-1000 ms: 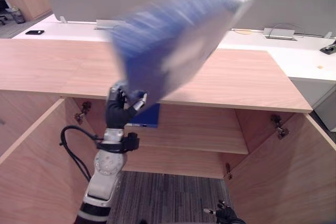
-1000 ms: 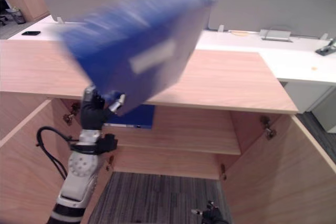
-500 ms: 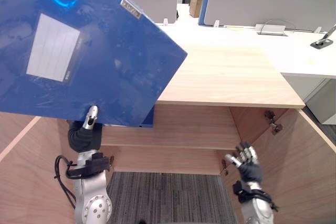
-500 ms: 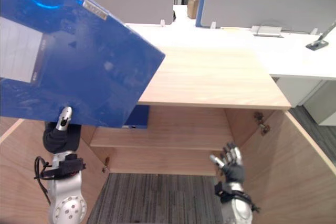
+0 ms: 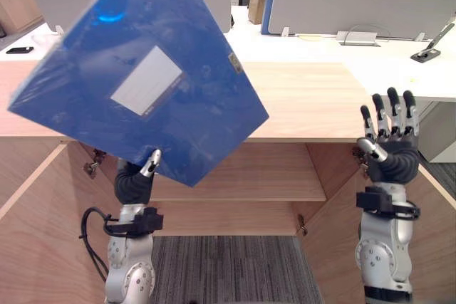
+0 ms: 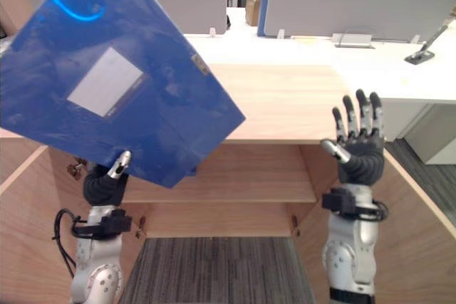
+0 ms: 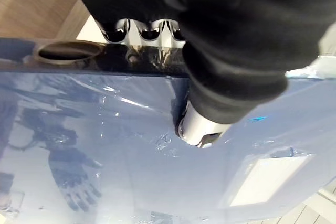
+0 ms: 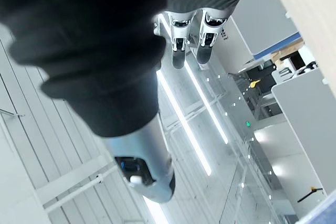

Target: Walk over to the cabinet, pick up the folder, carry it to the office cabinet, place the folder inside the office cabinet, then close the office cabinet door

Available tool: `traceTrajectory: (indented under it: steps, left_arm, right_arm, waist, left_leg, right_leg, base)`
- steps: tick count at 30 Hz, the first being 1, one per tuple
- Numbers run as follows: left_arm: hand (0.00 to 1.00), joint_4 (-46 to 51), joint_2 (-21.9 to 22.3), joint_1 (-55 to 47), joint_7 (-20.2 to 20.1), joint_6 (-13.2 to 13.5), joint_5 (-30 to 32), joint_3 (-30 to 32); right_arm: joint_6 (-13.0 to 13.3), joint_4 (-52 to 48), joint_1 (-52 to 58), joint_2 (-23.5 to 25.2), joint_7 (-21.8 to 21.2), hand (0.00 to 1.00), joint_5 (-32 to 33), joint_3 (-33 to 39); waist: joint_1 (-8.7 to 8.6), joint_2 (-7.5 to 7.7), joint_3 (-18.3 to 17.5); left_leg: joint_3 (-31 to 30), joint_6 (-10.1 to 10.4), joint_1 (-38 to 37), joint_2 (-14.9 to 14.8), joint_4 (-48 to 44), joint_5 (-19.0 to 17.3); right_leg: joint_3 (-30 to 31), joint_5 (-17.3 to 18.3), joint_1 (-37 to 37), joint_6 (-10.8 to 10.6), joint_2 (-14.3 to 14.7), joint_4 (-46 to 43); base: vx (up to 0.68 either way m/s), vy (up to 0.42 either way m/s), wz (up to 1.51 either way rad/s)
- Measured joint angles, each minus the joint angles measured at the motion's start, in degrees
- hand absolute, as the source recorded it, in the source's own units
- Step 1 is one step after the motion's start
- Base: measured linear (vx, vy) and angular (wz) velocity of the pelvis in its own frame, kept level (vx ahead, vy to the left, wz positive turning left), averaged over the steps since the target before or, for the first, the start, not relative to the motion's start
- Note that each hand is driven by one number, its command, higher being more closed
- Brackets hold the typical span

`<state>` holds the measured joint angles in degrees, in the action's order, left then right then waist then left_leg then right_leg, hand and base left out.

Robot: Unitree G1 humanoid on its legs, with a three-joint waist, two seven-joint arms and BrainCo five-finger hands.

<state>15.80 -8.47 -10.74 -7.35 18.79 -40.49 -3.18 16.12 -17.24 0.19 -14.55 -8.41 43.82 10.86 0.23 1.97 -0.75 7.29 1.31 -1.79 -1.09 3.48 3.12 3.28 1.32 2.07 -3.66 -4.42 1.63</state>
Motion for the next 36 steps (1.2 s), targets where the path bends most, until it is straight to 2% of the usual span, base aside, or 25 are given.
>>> traceTrajectory:
  steps: [5,6,12,18,22,23,27,30,36]
  left_arm:
    - [1.00,-2.1,-1.2,2.7,-0.4,-0.6,0.8,-4.2]
    - [1.00,-2.7,-1.4,3.4,-0.7,-0.8,1.4,-6.2]
    - [1.00,-3.0,-3.6,3.7,-1.7,-1.5,2.0,-11.0]
    - [1.00,-6.3,-5.6,3.6,-1.4,-1.5,0.4,-12.8]
    - [1.00,-6.3,-6.9,3.6,-0.9,-1.5,-0.6,-12.8]
    - [1.00,-6.3,-7.2,3.6,-0.9,-1.5,-0.7,-12.9]
    - [1.00,-6.6,-8.4,3.5,-0.3,-1.2,-1.2,-12.8]
    - [1.00,-8.7,-9.5,3.4,-0.3,-0.4,-1.8,-13.0]
    - [1.00,-9.2,-12.4,2.9,-0.3,0.3,-1.8,-16.9]
  right_arm:
    - [-0.5,4.0,-8.0,-6.8,-0.5,0.00,0.1,-7.3]
    - [-0.9,7.1,-11.0,-8.2,-1.1,0.00,2.2,-10.5]
    - [-3.0,16.0,-20.2,-12.1,-1.9,0.00,9.1,-20.1]
    - [-4.1,25.2,-28.1,-15.2,-2.6,0.00,11.3,-28.5]
    - [-5.0,27.7,-31.1,-15.8,-2.5,0.00,11.2,-31.3]
    - [-5.0,28.2,-31.7,-15.8,-2.5,1.00,11.1,-31.7]
    - [-5.2,28.3,-33.5,-18.0,-2.9,1.00,11.1,-35.3]
    - [-6.2,28.0,-35.7,-22.2,-4.9,1.00,11.6,-40.8]
    - [-8.9,25.3,-38.2,-33.3,-8.3,1.00,18.1,-49.7]
  waist:
    - [0.32,-0.30,-0.3]
    - [0.54,-0.41,-0.5]
    - [1.44,-0.65,-0.7]
    - [2.39,-0.71,-0.7]
    - [2.52,-0.75,-0.7]
    - [2.58,-0.75,-0.7]
    - [2.60,-0.73,-0.8]
    - [2.60,-0.71,-0.8]
    - [3.40,-0.69,-1.0]
  left_leg:
    - [0.0,-0.1,0.0,0.0,-0.2,0.0]
    - [0.0,-0.1,0.0,0.0,-0.2,0.0]
    - [0.0,-0.1,-0.1,0.0,-0.2,0.0]
    - [0.3,-0.1,-0.2,-0.2,-0.1,0.0]
    - [0.4,-0.2,-0.3,-0.2,0.1,0.1]
    - [0.4,-0.2,-0.3,-0.2,0.2,0.1]
    - [0.6,-0.2,-0.3,-0.3,0.2,0.2]
    - [0.7,-0.2,-0.3,-0.3,0.3,0.3]
    - [0.6,-0.1,-0.3,-0.3,0.6,0.4]
  right_leg:
    - [0.2,-0.1,0.0,-0.1,0.0,-0.3]
    - [0.3,-0.2,0.0,-0.1,0.0,-0.3]
    - [0.4,-0.2,0.0,-0.1,0.0,-0.4]
    - [0.6,-0.5,0.0,0.0,0.1,-0.1]
    - [0.6,-0.7,0.0,0.0,0.1,0.0]
    - [0.6,-0.8,0.0,0.0,0.1,0.1]
    - [0.6,-1.1,0.1,0.0,0.1,0.5]
    - [0.6,-1.5,0.4,0.2,0.1,1.1]
    - [0.5,-1.6,0.4,0.3,0.3,1.3]
  base:
    - [0.00,0.001,-0.01]
    - [0.00,0.000,0.00]
    - [0.00,0.000,0.00]
    - [0.01,0.005,-0.02]
    - [0.00,0.000,0.00]
    - [0.00,0.000,0.00]
    - [0.00,0.000,0.00]
    - [0.00,0.000,0.00]
    - [0.00,0.000,0.00]
